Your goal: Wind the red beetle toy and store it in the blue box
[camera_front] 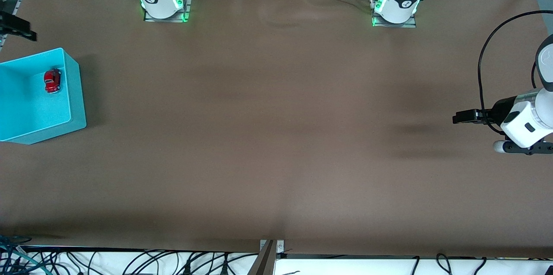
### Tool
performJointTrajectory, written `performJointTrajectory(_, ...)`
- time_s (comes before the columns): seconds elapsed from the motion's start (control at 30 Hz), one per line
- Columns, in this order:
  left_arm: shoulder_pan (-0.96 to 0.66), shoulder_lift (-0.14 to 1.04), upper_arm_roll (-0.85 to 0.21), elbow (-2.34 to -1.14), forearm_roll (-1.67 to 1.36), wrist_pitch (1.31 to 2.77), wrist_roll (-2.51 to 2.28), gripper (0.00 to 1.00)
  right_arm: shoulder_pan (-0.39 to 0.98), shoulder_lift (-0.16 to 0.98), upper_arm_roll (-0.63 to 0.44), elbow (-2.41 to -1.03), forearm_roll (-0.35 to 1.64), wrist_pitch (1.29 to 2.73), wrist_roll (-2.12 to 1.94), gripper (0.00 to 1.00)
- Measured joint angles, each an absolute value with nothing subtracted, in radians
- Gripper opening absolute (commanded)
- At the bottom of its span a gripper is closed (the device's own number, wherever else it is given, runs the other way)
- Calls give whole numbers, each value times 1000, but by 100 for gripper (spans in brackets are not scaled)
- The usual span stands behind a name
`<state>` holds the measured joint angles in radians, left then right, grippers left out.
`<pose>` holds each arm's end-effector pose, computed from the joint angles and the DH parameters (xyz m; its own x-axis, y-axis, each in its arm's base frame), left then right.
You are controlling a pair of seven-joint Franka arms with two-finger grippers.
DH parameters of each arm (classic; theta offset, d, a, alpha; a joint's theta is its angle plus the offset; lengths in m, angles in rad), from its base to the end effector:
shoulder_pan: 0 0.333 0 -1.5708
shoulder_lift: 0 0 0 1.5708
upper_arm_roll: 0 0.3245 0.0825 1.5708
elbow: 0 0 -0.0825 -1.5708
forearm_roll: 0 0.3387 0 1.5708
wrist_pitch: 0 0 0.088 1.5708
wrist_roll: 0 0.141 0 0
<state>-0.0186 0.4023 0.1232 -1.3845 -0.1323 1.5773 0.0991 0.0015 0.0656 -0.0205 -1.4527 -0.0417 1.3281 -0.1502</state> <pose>0.6077 0.0334 0.4529 0.9806 0.0050 -0.1960 0.0253 -0.9946 0.1010 0.4970 -0.0157 0.5966 0.9737 0.1209 -0.1931 0.1260 -0.9919 0.0142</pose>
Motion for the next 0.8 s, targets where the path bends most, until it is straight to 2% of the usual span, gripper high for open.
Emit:
performJointTrajectory(0.53,-18,402,123,-1385,-132,1577,99,100,8,182,-22,-1462,-34,1451,-150,100)
performJointTrajectory(0.8,-18,402,123,-1385,-132,1577,99,100,31,195,-19,-1461,-34,1458,-124,100)
